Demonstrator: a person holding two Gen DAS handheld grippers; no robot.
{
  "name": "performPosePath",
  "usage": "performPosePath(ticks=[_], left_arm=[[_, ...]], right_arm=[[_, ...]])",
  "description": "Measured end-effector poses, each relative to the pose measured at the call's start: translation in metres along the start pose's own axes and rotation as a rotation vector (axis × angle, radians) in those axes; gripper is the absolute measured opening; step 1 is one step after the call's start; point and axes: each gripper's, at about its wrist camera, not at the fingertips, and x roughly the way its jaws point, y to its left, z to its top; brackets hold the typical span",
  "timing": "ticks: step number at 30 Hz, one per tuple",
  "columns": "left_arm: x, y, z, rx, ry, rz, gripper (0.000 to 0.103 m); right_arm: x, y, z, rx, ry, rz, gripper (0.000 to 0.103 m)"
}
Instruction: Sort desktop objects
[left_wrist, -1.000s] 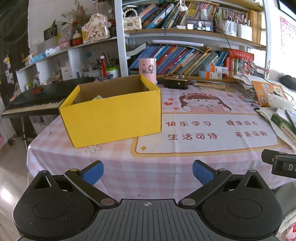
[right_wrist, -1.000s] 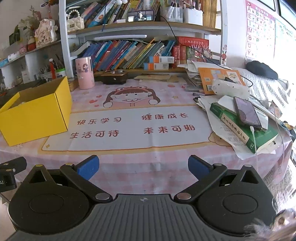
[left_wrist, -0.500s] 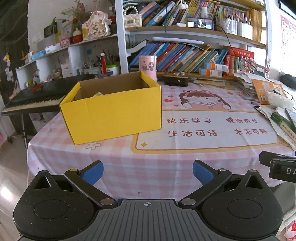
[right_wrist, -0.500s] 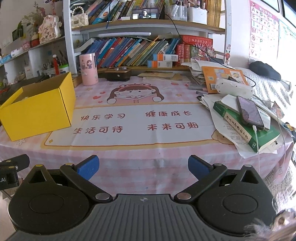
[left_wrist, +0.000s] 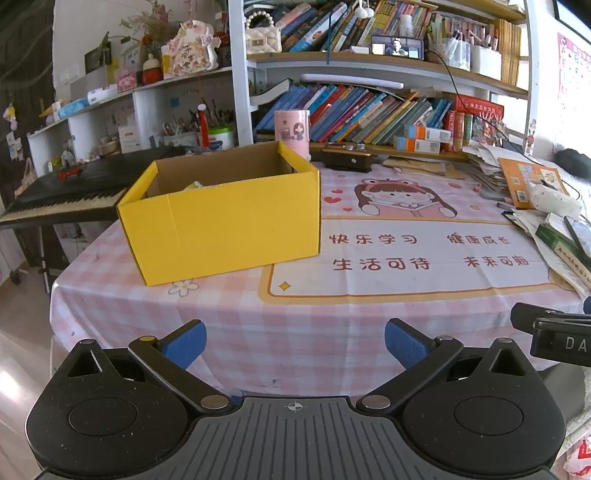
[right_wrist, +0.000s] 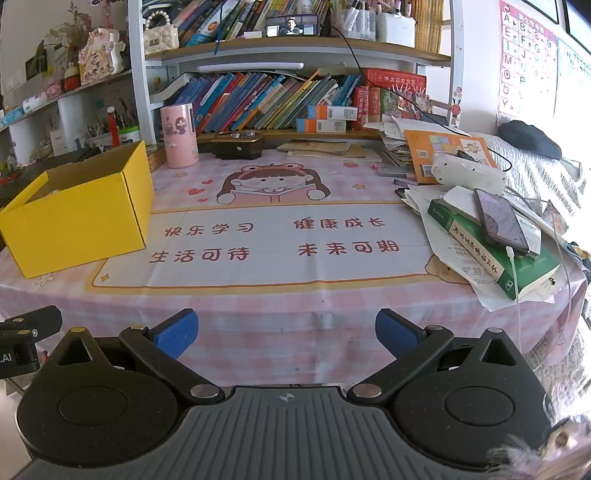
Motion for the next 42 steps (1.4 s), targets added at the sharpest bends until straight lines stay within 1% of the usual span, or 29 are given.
performPosePath(ticks=[13, 23, 42], left_arm=[[0.0006, 0.0025, -0.0009, -0.004, 0.001, -0.006, 0.103], [0.0029, 0.0026, -0.0026, -0.009, 0.014, -0.033, 0.103], [0.0093, 0.0045, -0.0020, -0.014, 0.026, -0.038, 0.103]], right_arm=[[-0.0001, 0.0056, -0.0021, -0.005, 0.002, 0.000, 0.103], [0.0002, 0.0058, -0.0016, -0.005, 0.003, 0.000, 0.103], [0.0086, 0.0090, 0.0010, -0.007, 0.021, -0.005, 0.103]])
